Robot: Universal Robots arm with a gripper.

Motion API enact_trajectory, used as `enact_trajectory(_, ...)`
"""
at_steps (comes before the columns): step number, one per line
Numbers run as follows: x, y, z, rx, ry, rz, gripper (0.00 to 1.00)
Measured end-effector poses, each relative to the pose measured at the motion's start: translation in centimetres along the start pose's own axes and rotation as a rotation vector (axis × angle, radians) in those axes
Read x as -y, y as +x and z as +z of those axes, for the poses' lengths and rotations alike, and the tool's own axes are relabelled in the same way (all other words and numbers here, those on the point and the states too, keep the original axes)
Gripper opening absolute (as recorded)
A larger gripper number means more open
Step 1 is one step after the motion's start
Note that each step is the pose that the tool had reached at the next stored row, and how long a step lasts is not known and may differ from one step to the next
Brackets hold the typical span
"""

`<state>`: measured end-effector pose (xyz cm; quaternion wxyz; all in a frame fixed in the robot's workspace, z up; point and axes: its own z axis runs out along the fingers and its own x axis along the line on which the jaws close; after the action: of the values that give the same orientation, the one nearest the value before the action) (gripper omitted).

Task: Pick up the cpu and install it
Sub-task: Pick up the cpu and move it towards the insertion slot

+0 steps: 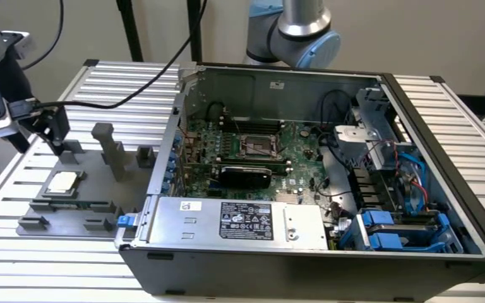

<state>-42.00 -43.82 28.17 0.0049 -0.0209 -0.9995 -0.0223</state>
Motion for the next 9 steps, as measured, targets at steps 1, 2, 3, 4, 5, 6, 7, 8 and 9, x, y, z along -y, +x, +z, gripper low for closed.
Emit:
enact_trajectory(1, 0.01, 0.0, 0.18, 0.0000, 0.0000, 0.000, 0.65)
enact_trajectory(2, 0.02, 0.0, 0.36, 0.0000, 0.0000, 0.000, 0.65)
enact_trajectory(3, 0.03, 0.0, 0.54, -0.0001, 0.0001, 0.000, 0.65)
enact_trajectory(4, 0.03, 0.0, 0.73, 0.0000, 0.0000, 0.000, 0.65)
enact_trajectory(5, 0.04, 0.0, 0.91, 0.0000, 0.0000, 0.000, 0.65)
enact_trajectory(6, 0.05, 0.0, 1.09, 0.0000, 0.0000, 0.000, 0.65)
enact_trajectory(7, 0.06, 0.0, 1.27, 0.0000, 0.0000, 0.000, 0.65)
enact_trajectory(8, 0.07, 0.0, 1.45, 0.0000, 0.0000, 0.000, 0.65)
enact_trajectory(9, 0.08, 0.0, 1.63, 0.0000, 0.0000, 0.000, 0.65)
